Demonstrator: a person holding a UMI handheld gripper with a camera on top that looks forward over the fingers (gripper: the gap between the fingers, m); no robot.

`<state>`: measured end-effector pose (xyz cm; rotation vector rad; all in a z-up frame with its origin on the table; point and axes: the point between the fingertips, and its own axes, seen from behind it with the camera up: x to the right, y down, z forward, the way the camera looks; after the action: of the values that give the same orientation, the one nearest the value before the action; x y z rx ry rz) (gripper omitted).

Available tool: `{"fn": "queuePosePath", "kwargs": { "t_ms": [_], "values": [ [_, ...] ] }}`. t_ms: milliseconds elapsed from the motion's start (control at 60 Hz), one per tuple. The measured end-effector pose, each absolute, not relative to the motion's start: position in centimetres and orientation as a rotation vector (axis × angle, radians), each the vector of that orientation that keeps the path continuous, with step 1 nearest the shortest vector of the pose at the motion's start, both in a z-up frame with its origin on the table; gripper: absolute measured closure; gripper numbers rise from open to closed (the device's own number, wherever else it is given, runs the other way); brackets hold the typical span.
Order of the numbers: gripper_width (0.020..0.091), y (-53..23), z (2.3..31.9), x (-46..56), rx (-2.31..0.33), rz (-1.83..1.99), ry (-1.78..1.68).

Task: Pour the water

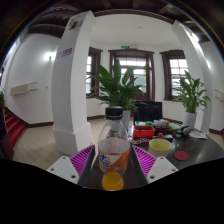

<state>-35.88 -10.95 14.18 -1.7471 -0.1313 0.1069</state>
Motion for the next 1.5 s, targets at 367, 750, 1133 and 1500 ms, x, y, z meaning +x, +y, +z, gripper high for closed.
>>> {"fn": "queuePosePath", "kwargs": {
  "t_ms": [367,750,1133,1500],
  "values": [
    [0.0680,-9.5,14.1,-36.5,-1.633,0.091,-0.168],
    [0.0747,-9.1,13.9,-35.8,-1.639,0.182,-0.097],
    [0.0745,-2.4,17.4,-31.7,-1.513,0.952,0.714],
    [0.0739,0.2,17.6,-30.4,-1.100,1.483,1.364]
  ]
}}
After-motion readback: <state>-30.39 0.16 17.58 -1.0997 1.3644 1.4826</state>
